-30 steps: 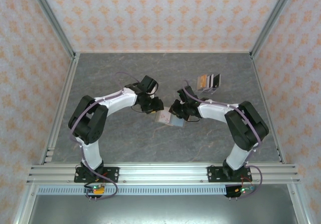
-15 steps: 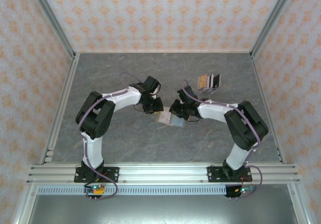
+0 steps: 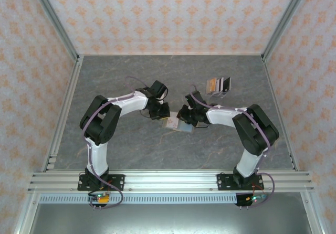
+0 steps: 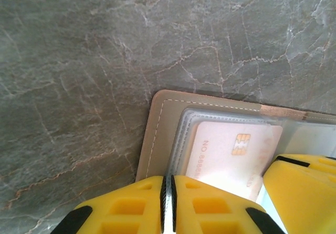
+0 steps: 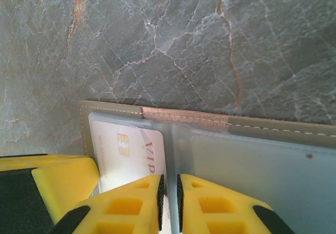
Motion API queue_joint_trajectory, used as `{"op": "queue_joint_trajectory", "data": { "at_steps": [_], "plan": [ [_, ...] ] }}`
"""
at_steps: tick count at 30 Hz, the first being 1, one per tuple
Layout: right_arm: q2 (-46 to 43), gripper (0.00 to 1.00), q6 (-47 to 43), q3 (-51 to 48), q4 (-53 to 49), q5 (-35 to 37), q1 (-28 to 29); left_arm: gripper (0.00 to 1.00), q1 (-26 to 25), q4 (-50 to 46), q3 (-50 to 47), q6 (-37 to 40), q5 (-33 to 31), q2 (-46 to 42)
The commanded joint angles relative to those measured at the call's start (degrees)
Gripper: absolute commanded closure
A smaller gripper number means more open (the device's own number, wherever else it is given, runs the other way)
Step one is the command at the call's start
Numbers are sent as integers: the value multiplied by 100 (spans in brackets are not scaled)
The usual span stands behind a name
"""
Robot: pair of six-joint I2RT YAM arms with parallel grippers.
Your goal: Take the credit cards out of the card holder
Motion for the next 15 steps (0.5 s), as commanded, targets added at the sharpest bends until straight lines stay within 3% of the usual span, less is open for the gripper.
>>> {"op": "queue_joint_trajectory", "data": {
  "at_steps": [1,15],
  "plan": [
    [67,83,-81,-107,126,10,-34,87,-39,-70,-160,-25,-207,78],
    [167,83,-40,-159,388,-214,-34,88,-42,96,-281,-48,57,78]
  ]
}}
